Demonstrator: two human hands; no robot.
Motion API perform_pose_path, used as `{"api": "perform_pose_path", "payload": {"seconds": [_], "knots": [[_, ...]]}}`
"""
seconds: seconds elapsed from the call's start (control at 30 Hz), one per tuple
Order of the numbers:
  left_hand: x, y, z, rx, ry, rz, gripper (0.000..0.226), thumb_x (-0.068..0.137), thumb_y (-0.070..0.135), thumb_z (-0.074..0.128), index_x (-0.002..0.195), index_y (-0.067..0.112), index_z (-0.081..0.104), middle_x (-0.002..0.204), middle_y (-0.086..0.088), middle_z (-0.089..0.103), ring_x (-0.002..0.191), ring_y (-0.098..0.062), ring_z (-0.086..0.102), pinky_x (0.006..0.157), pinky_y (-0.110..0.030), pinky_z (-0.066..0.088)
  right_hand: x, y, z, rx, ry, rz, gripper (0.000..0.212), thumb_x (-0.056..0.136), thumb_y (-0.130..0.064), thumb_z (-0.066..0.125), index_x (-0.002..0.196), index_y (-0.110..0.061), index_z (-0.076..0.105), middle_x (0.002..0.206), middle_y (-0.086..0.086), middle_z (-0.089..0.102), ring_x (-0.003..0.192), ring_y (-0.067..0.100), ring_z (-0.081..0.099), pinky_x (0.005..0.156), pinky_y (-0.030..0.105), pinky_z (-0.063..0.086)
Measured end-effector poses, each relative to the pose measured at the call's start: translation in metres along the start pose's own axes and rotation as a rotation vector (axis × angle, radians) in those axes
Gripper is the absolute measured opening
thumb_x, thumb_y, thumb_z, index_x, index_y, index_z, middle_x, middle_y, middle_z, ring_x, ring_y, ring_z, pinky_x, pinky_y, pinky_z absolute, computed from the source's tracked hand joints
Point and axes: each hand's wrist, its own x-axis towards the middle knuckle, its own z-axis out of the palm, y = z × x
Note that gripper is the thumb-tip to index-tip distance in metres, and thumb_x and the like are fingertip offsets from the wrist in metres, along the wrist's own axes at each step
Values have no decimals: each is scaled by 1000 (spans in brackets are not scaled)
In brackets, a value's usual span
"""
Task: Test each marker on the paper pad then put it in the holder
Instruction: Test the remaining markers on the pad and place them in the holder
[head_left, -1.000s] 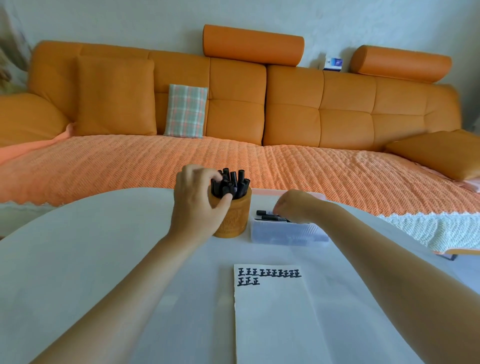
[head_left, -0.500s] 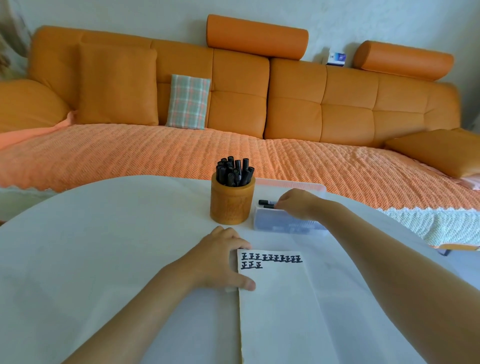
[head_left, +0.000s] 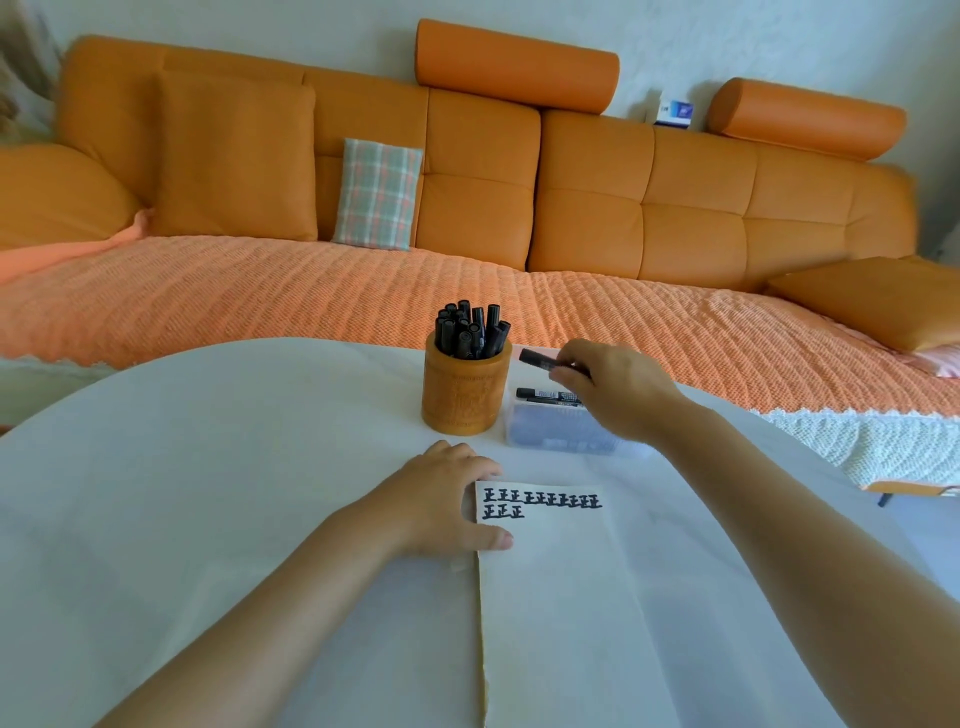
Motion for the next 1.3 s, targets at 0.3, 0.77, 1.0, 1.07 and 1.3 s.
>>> {"api": "perform_pose_path", "payload": {"seconds": [0.3, 0.77, 1.0, 1.07, 1.3], "knots": [[-11, 23, -4, -131, 322, 100, 44, 92, 40, 60, 133, 43, 44, 116, 26, 51, 104, 0, 53, 84, -32, 51, -85, -21, 26, 149, -95, -99, 14, 94, -28, 53, 104, -30, 62, 89, -14, 64, 79, 13, 57, 73, 36, 51], [-8, 22, 0, -340, 516, -18, 13, 93, 27, 62, 101, 34, 69, 92, 19, 67, 86, -2, 60, 74, -21, 47, -87, -18, 44, 693, 171, 167, 52, 85, -24, 76, 129, -33, 50, 89, -8, 65, 72, 10, 65, 69, 21, 53], [-8, 36, -2, -503, 409, 1, 8, 90, 27, 66, 93, 33, 70, 86, 16, 71, 82, 0, 62, 72, -14, 45, -84, -30, 43, 1570, -65, 363, 18, 99, -21, 57, 111, -14, 69, 92, 0, 69, 86, 15, 66, 80, 32, 52], [-10, 38, -1, -394, 312, -3, 4, 88, 37, 66, 91, 37, 69, 88, 21, 69, 85, -2, 62, 79, -26, 50, -82, -32, 44, 1544, -29, 306, 20, 103, -19, 50, 109, -13, 68, 95, 3, 72, 95, 20, 69, 91, 39, 53], [-12, 33, -13, -251, 440, -19, 19, 93, 44, 57, 111, 37, 57, 95, 23, 63, 89, -1, 59, 77, -30, 52, -83, -29, 31, 619, -84, 57, 23, 102, -36, 44, 100, -23, 63, 63, -14, 55, 61, 8, 51, 62, 30, 44]]}}
